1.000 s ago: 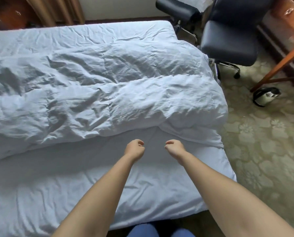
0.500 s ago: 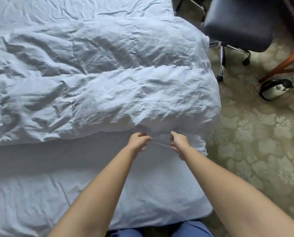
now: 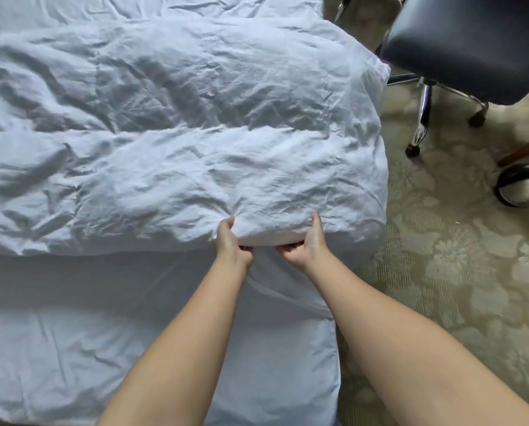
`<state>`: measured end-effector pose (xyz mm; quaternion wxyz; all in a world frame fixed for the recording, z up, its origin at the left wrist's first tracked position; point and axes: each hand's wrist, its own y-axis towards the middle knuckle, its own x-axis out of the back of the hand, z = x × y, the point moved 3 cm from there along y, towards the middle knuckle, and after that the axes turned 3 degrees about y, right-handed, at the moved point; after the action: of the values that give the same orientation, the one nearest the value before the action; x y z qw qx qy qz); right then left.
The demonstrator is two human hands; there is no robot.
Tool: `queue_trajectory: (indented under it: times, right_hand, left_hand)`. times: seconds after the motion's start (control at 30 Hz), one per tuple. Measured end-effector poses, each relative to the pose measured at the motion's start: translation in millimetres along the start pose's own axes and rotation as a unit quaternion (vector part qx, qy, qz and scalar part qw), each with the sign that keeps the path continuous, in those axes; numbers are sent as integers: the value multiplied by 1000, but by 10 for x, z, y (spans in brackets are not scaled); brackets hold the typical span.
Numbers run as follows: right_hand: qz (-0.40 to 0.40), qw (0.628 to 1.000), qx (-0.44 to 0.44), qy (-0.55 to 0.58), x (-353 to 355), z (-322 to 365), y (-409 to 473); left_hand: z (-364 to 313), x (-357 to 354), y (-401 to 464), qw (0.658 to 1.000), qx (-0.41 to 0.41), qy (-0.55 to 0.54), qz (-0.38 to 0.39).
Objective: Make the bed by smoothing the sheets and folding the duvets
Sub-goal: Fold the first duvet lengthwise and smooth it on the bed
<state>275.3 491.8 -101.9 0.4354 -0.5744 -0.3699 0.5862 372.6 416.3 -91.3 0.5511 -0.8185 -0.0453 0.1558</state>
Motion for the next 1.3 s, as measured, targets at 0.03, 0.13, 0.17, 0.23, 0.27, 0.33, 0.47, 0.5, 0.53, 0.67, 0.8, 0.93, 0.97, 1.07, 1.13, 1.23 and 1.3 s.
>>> queue_trajectory:
  times: [0.03,0.13,0.17,0.23,0.27,0.33,0.47,0.5,0.53,0.67,0.8,0.93,0.97,1.07,1.13,1.23,1.3]
  right_hand:
    - [3,1000,-5,5,-61,20,-9]
    - [-6,1000,-8,-1,-214,111,-104]
    - [-22,1000,-8,-1,-241,155,-163]
    - [-40,999,0,7,-331,272,-297]
    - [-35,999,8,19,-410,336,-385]
    - [13,997,53,47,-607,503,-493]
    - [109,982,132,83,-746,724,-574]
    - [95,983,132,84,-691,723,-571]
    - [83,984,129,88,-640,712,-579]
    - [118,969,189,108,-833,989,-859]
    - [220,939,243,102,-1020,1185,-1107]
    - [69,983,165,30,-106,780,-565]
    - [42,990,134,19,100,694,-449]
    - [-16,997,81,3,438,624,-220]
    - [-7,997,82,12,518,635,-165]
    - [26,993,104,41,635,671,-117]
    - [73,989,109,62,646,691,-173]
  left_hand:
    - [-23,-40,-19,1000,-11,-16,7]
    - [-90,-161,-161,998,-35,-55,21]
    - [-120,-203,-230,997,-43,-61,23]
    - [-239,-330,-395,996,-62,-65,29]
    - [-332,-411,-488,995,-71,-68,34]
    - [-547,-590,-629,990,-80,-97,56]
    - [-687,-647,-733,982,-80,-136,108]
    - [-633,-602,-728,982,-74,-133,112]
    - [-580,-558,-726,983,-66,-130,109]
    - [-739,-662,-849,972,-74,-161,152]
    - [-813,-661,-873,948,-128,-197,216]
    - [-176,-170,-369,988,-44,-117,91]
    - [-35,-59,-247,993,-21,-94,67]
    - [209,146,50,998,11,-58,36]
    - [311,174,161,997,13,-64,41]
    - [461,119,114,995,4,-71,75]
    - [577,23,-9,992,14,-73,102]
